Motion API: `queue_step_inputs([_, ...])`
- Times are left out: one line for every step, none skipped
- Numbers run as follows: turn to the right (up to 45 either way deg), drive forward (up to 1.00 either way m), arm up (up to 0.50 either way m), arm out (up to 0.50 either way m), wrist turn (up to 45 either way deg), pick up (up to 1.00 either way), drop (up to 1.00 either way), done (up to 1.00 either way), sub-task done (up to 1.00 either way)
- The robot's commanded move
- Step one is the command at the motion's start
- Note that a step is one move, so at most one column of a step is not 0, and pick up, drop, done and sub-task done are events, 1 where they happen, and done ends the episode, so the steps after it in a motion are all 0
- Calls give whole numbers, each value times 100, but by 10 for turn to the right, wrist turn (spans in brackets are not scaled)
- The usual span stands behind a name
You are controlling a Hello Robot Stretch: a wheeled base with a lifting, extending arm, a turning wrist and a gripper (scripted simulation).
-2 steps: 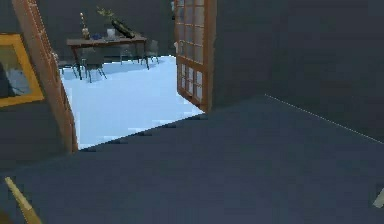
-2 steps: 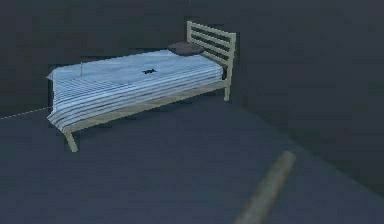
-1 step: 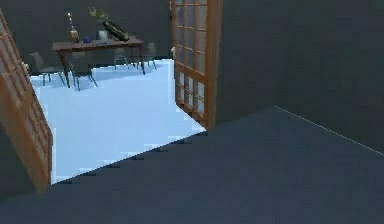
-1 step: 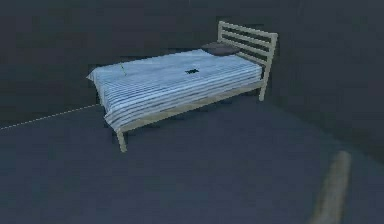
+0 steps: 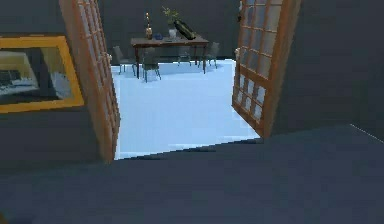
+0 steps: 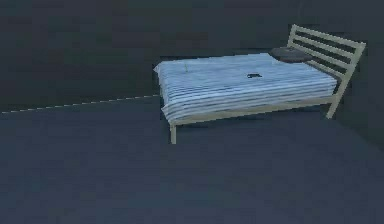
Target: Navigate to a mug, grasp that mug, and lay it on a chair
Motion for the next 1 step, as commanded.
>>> queue_step_inputs([0, 45, 0, 0, 0, 0, 0, 0, 0])
